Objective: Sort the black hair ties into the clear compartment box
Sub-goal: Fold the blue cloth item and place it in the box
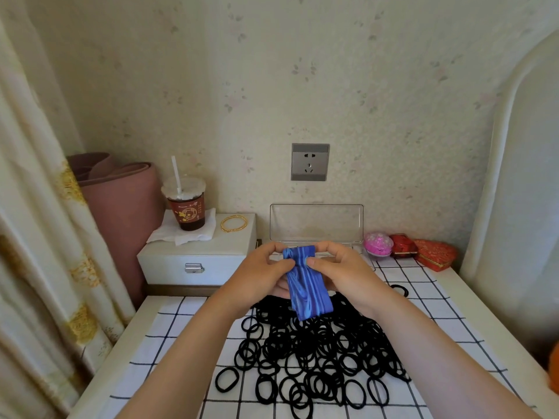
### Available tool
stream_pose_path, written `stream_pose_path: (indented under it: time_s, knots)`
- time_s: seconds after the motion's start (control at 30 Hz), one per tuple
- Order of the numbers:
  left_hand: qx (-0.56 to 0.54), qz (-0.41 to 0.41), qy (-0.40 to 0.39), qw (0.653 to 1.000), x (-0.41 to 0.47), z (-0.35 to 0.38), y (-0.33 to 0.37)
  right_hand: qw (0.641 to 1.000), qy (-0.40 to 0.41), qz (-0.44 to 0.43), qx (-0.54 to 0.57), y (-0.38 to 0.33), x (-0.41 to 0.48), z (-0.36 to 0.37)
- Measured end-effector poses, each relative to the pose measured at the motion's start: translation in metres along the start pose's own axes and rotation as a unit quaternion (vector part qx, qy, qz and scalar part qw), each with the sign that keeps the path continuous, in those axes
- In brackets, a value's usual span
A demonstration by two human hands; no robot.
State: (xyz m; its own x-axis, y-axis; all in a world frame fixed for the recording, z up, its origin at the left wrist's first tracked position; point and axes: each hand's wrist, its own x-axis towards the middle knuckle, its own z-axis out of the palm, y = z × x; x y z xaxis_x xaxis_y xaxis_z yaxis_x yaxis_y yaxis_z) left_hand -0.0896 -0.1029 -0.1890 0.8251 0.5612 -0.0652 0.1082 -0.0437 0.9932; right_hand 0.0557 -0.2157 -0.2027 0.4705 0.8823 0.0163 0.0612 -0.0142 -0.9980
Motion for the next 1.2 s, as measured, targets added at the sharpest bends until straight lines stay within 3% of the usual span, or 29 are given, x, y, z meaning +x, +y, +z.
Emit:
stream_pose_path:
  time_s: [0.17, 0.33, 0.4, 0.5, 0.67, 0.8, 0.97, 1.2]
  knots:
    - [-0.177, 0.008, -0.051, 0.983, 0.002, 0.0, 0.002, 0.991, -0.007, 0.012, 0.13, -0.006, 0.002, -0.001]
    - [-0.24, -0.017, -0.091, 0.966, -0.001, 0.0, 0.007, 0.985, 0.006, 0.02, 0.17, -0.007, 0.002, -0.003]
    - [-0.222, -0.024, -0.088, 0.971, -0.001, 0.0, 0.008, 0.984, 0.014, 0.03, 0.177, -0.005, 0.003, -0.004]
    - [-0.104, 0.008, -0.035, 0.994, 0.001, 0.002, 0.003, 0.985, -0.012, 0.03, 0.168, -0.003, 0.003, -0.002]
    - [-0.008, 0.068, 0.028, 0.997, 0.001, 0.001, -0.002, 0.997, -0.002, 0.012, 0.08, 0.0, 0.003, -0.002]
    - [-0.023, 0.071, 0.079, 0.994, 0.003, 0.006, -0.004, 0.997, 0.002, 0.008, 0.081, 0.001, 0.002, 0.001]
    - [-0.064, -0.03, -0.022, 0.997, 0.002, 0.006, -0.005, 0.995, 0.024, 0.012, 0.097, 0.001, 0.002, 0.002]
    - [-0.066, -0.025, -0.014, 0.997, 0.001, 0.007, -0.005, 0.984, 0.001, 0.028, 0.177, -0.002, 0.003, 0.002]
